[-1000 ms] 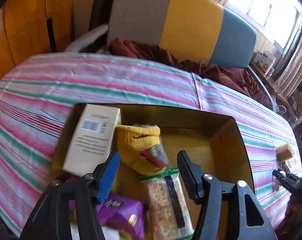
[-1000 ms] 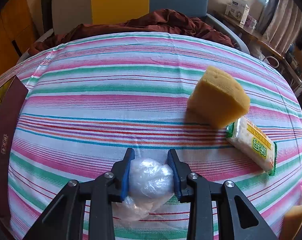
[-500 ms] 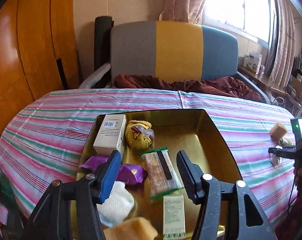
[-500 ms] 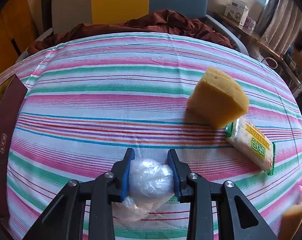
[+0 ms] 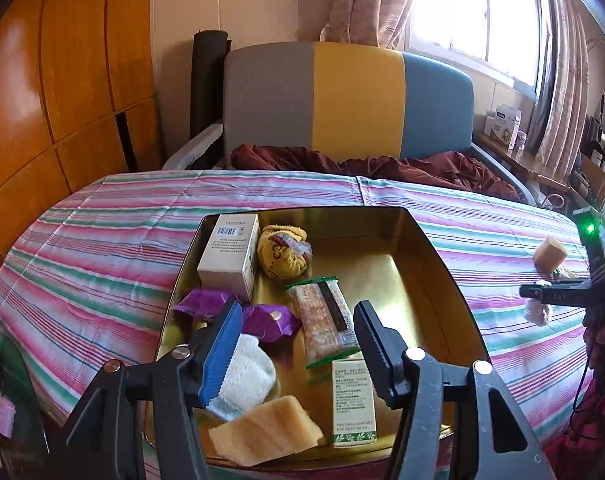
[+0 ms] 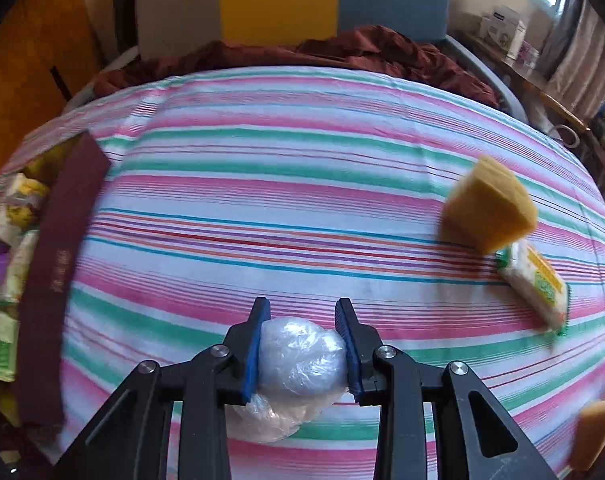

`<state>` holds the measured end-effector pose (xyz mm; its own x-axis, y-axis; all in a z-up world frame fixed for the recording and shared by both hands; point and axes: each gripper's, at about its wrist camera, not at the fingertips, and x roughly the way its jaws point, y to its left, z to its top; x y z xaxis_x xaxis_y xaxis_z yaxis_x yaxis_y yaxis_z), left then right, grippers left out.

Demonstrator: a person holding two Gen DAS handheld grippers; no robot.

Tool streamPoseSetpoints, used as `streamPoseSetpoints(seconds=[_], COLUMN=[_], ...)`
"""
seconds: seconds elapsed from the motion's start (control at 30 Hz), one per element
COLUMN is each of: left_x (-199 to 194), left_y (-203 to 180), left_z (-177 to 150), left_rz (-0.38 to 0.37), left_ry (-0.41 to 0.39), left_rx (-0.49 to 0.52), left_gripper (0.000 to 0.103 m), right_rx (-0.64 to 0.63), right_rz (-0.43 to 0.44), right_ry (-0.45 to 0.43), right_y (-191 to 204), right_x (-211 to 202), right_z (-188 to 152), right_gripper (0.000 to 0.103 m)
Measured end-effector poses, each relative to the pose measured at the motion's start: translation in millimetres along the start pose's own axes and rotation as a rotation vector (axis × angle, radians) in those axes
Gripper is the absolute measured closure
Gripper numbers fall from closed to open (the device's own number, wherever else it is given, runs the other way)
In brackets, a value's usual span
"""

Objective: Organize objects
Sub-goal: 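Carry the white plastic ball into the gold tray and open the right tool, then move the right tool back to the WEIDAN cracker packet on the cloth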

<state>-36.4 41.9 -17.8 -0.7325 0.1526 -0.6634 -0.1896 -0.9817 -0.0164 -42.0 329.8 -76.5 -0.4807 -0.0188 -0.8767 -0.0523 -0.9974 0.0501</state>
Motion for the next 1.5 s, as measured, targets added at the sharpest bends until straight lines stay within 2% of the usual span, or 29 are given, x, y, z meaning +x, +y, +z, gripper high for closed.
streamPoseSetpoints(seconds=[0.2,0.37,0.5,0.67,0.73,0.8,0.87,1.03,1.13,1.3,1.5], left_x=[1.5,-0.1,-0.4,-1.0,0.9,2.5,2.5,-0.2,-0.5,-0.3,-0.6], left_y=[9.0,17.9,26.7,36.0,38.6,39.7,39.6,36.4,35.9,33.4,17.8], left_z=[-5.5,-9.2,-11.5,-13.9,-15.1,-15.5,-16.5,-16.9,-17.6,-18.8,-18.7], left_rz=[-0.012,-0.006,-0.003,0.004,-0.005,-0.01,-0.017,-0.008,-0.009,-0.014,-0.013], left_ry=[0.013,0.013,0.015,0.014,0.023,0.028,0.029,0.021,0.025,0.035,0.034], left_rx=[-0.025,-0.047,-0.064,-0.081,-0.092,-0.099,-0.101,-0.09,-0.089,-0.088,-0.038], left_gripper=[0.044,0.044,0.044,0.044,0.044,0.044,0.044,0.044,0.044,0.044,0.044], right_rx=[-0.113,-0.205,-0.257,-0.264,-0.261,-0.254,-0.248,-0.244,-0.224,-0.15,-0.008], right_rz=[0.167,0.258,0.252,0.24,0.234,0.251,0.256,0.259,0.259,0.237,0.167], right_ry=[-0.088,-0.103,-0.069,-0.004,0.002,0.0,-0.018,-0.059,-0.09,-0.117,-0.094], right_y=[87.2,157.3,197.9,215.8,216.6,215.3,213.3,208.7,196.8,156.7,88.3], right_x=[-34.6,-40.8,-21.5,6.5,11.5,11.4,7.4,-6.3,-18.5,-32.9,-30.8], right_z=[13.5,16.9,16.0,11.3,8.6,5.1,3.8,3.0,3.5,1.0,-5.5], right_gripper=[0.069,0.069,0.067,0.06,0.054,0.04,0.035,0.035,0.029,0.019,0.018])
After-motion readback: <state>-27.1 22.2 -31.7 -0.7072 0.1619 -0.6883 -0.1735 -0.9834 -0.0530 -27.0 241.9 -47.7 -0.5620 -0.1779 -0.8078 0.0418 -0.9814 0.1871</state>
